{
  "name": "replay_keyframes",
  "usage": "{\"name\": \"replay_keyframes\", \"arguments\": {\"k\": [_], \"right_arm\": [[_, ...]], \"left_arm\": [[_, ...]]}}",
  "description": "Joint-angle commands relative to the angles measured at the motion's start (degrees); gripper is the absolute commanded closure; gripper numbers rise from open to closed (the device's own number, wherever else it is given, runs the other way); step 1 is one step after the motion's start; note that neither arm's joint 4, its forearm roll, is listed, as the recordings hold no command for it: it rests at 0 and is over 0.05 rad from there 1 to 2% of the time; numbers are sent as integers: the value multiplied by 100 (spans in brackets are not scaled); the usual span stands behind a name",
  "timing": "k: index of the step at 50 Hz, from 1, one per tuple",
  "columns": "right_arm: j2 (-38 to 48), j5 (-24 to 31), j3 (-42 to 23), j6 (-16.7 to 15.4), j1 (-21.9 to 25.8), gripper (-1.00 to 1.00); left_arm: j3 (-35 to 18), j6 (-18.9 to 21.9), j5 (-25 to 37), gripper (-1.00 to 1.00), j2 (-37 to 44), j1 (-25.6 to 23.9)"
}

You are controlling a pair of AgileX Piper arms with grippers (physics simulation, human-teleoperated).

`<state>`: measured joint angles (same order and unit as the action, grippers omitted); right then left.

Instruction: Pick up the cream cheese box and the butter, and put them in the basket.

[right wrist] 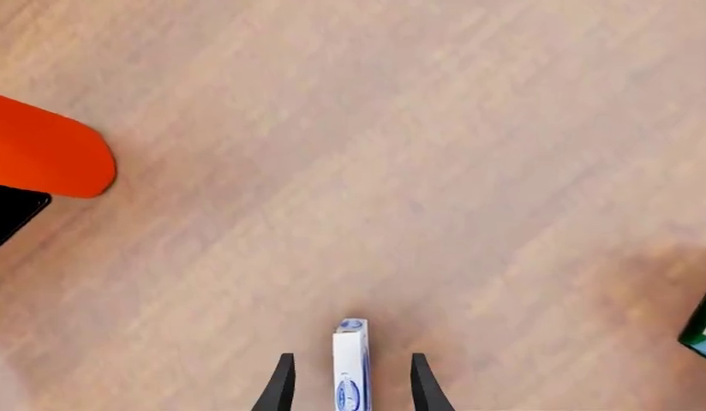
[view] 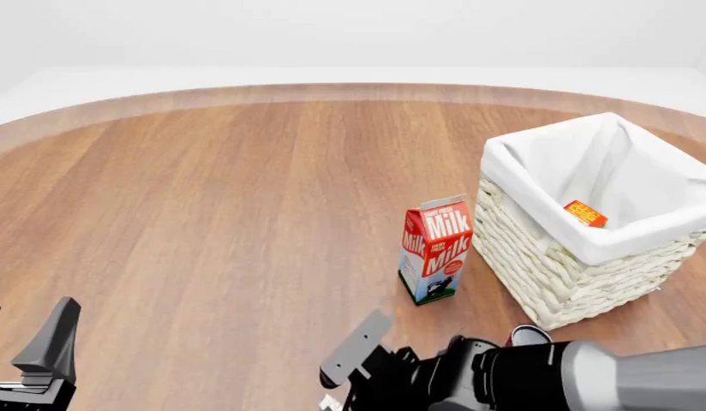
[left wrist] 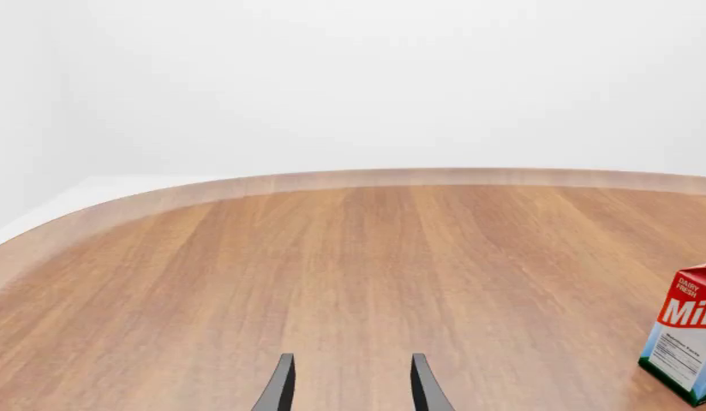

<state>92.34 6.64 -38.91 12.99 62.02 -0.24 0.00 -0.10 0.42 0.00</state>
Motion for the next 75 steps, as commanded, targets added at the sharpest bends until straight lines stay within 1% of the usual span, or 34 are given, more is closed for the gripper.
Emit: {"name": "replay_keyframes", "arguments": {"k": [1, 9, 16, 51, 75], "right_arm": [[42, -44, 53, 19, -10, -100], [17, -56, 104, 12, -11, -100], [1, -73, 128, -59, -61, -100], [215, -223, 116, 101, 25, -100], [252, -327, 188, 92, -36, -100]], "left_arm": [[0, 0, 0, -100, 0, 0], [0, 0, 0, -100, 0, 0], [0, 0, 0, -100, 0, 0], [0, 0, 0, -100, 0, 0], [0, 0, 0, -100, 0, 0]]}}
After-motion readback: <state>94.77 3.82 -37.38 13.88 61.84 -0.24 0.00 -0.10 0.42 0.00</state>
